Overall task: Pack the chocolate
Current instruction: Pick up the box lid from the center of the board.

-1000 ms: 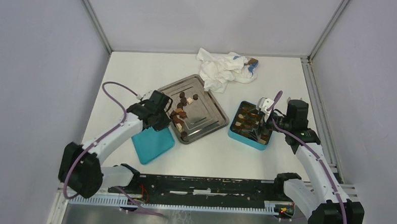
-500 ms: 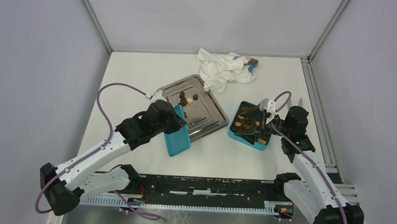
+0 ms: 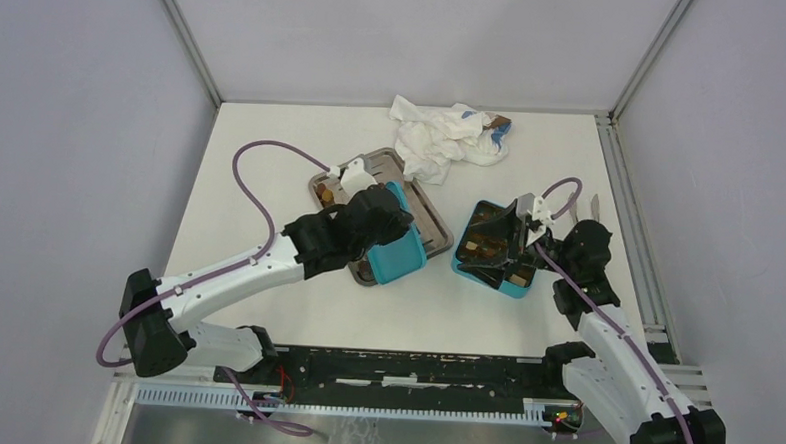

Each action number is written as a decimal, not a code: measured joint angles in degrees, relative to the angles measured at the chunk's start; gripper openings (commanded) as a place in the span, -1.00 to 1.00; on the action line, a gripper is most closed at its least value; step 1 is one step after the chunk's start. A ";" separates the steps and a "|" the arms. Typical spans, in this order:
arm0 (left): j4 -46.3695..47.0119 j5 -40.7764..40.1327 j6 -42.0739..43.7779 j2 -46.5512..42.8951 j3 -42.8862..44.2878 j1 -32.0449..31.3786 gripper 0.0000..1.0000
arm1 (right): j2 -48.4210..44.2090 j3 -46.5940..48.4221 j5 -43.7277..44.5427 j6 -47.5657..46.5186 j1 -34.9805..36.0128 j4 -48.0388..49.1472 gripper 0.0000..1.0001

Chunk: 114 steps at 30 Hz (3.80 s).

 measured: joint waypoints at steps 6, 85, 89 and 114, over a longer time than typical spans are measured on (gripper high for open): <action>0.92 -6.05 -2.93 4.57 5.33 -1.53 -0.96 | 4.17 4.52 3.89 -8.13 5.07 -8.59 0.79; 31.28 18.23 -11.37 -22.62 -21.20 7.67 0.98 | 2.99 24.06 13.31 -63.39 0.17 -40.02 -1.00; 31.82 20.37 -19.17 -17.84 -21.27 12.55 0.98 | 3.06 24.26 12.33 -69.92 0.17 -43.21 -1.00; 39.54 26.36 -34.62 -2.01 -17.73 11.56 -0.96 | 0.61 19.87 3.23 -87.58 -0.22 -49.51 0.46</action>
